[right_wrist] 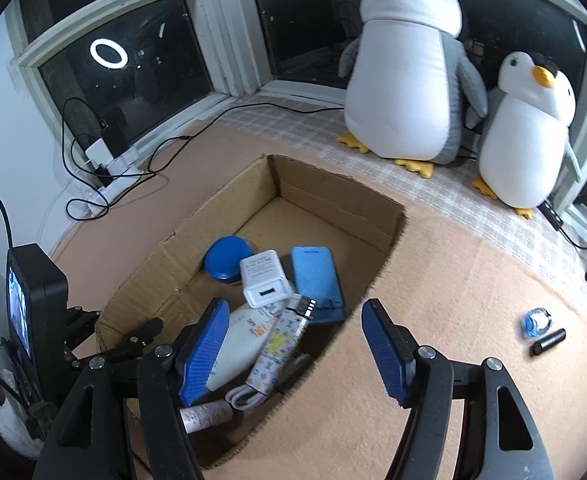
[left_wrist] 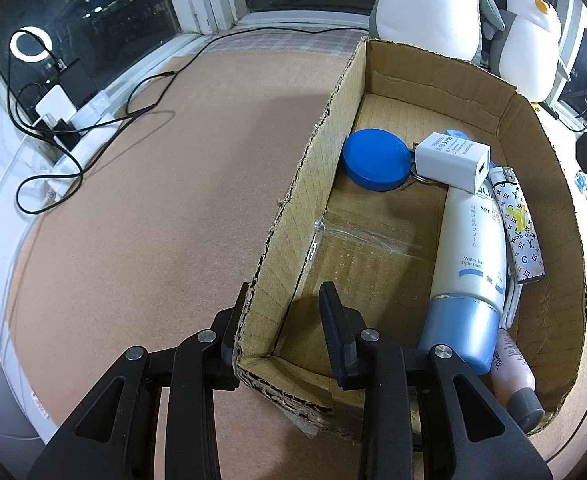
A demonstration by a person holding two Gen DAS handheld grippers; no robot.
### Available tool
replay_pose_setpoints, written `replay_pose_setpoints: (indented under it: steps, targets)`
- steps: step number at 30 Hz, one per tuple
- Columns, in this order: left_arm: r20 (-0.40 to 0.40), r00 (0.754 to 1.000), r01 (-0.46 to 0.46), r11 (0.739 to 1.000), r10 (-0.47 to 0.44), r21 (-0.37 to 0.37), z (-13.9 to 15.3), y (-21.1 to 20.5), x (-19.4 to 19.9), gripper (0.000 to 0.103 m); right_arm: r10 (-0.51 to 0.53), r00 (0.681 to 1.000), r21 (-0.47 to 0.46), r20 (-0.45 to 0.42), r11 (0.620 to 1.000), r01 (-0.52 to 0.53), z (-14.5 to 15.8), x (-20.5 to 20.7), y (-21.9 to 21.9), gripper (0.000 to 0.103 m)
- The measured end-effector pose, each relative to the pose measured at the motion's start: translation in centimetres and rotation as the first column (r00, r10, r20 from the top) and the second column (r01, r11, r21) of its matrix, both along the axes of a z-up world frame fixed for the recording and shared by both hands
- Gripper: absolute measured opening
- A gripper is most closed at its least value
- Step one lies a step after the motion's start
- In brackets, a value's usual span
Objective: Organize rigid objects
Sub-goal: 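Move the right gripper to the black cylinder on the mat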
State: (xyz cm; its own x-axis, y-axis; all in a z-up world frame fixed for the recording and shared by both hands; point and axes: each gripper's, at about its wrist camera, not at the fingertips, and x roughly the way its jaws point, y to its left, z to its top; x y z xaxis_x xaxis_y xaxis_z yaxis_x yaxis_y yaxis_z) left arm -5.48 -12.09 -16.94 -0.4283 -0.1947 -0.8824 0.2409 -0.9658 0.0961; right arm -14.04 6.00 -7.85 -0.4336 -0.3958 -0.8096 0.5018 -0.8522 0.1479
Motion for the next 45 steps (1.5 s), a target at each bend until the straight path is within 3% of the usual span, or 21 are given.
replay_pose_setpoints:
  steps: [10, 17, 26, 30, 37, 45]
  targets:
    - [0.000, 1.000, 0.000, 1.000, 0.000, 0.000, 0.0, 0.0, 0.0, 0.030, -0.138, 0.990, -0.001, -0.008, 0.990, 0.138, -0.2, 0.4, 5.8, 0.068]
    - [0.000, 1.000, 0.000, 1.000, 0.000, 0.000, 0.0, 0.0, 0.0, 0.030, -0.296, 0.955, -0.012, 0.013, 0.955, 0.296, -1.2, 0.4, 11.7, 0.068]
    - [0.000, 1.000, 0.000, 1.000, 0.000, 0.000, 0.0, 0.0, 0.0, 0.031, -0.481, 0.874, -0.027, 0.072, 0.875, 0.483, -2.6, -1.1, 19.2, 0.068]
    - [0.000, 1.000, 0.000, 1.000, 0.000, 0.000, 0.0, 0.0, 0.0, 0.031, -0.553, 0.818, -0.071, 0.156, 0.820, 0.568, -3.7, -2.8, 22.5, 0.068]
    - [0.000, 1.000, -0.001, 1.000, 0.001, 0.000, 0.0, 0.0, 0.0, 0.031, -0.623, 0.737, -0.093, 0.262, 0.744, 0.662, -5.5, -6.2, 25.6, 0.046]
    - [0.000, 1.000, 0.001, 1.000, -0.001, 0.001, 0.0, 0.0, 0.0, 0.031, -0.647, 0.703, -0.071, 0.295, 0.719, 0.691, -6.7, -8.6, 25.8, 0.038]
